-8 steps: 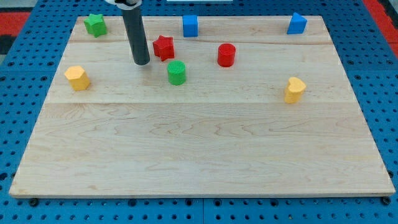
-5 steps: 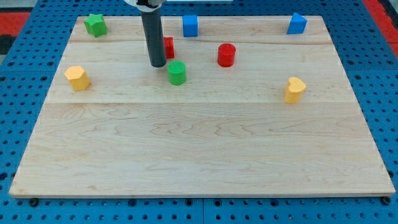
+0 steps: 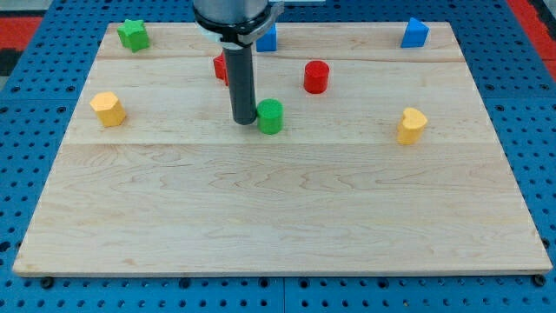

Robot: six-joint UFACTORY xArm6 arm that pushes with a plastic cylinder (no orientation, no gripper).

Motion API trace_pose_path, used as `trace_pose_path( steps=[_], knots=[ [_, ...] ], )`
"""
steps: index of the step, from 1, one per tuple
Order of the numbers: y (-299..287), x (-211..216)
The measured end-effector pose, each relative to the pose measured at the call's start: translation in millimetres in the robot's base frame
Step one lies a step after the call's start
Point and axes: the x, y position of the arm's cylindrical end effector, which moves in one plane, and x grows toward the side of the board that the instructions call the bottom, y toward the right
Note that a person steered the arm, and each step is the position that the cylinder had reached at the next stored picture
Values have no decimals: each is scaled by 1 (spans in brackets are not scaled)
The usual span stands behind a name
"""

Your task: Slide the green circle towards the yellow heart

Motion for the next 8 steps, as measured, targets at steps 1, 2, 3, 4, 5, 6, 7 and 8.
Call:
trace_pose_path(
  steps=[1,2,3,4,5,6,7,8],
  knots=[
    [18,1],
    [43,1],
    [72,1],
    [95,-6],
    [117,-8],
    [137,-10],
    [154,-13],
    [158,-28]
  ],
)
